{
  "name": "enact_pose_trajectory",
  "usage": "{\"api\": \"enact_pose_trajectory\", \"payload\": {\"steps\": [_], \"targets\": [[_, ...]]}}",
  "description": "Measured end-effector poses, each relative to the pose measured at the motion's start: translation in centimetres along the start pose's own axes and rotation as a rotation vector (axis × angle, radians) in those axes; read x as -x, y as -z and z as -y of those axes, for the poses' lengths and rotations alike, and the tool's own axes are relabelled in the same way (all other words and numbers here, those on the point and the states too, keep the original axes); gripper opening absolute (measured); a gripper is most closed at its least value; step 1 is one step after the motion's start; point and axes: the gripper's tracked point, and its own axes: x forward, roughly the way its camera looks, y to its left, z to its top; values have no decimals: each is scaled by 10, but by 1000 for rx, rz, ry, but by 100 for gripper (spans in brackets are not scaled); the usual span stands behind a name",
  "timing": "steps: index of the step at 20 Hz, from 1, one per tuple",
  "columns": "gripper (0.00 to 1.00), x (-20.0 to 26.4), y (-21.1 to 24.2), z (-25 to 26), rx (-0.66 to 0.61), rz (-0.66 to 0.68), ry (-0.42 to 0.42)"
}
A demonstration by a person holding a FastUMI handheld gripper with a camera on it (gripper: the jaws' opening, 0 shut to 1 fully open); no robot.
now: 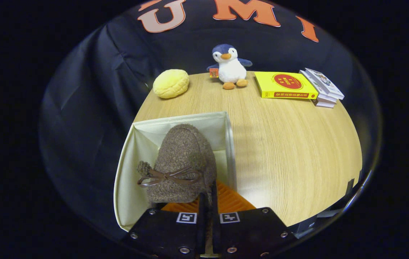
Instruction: Open the storage box then place both shoes into the box .Put the left shoe in first, then the right shoe, with the right side of both shoes facing outward in a uniform manner.
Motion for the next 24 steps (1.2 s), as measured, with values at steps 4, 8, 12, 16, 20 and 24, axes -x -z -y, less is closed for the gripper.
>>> {"api": "enact_pose_trajectory", "payload": {"steps": [4,8,12,16,20,24], "targets": [[19,11,11,-2,23,-39,-21],[29,46,-10,7,-1,12,-118],[36,84,-55,44,7,159,-178],[50,125,-98,98,14,325,-168],[63,169,-140,168,-2,484,-114],[76,217,-181,225,14,674,-40]]}}
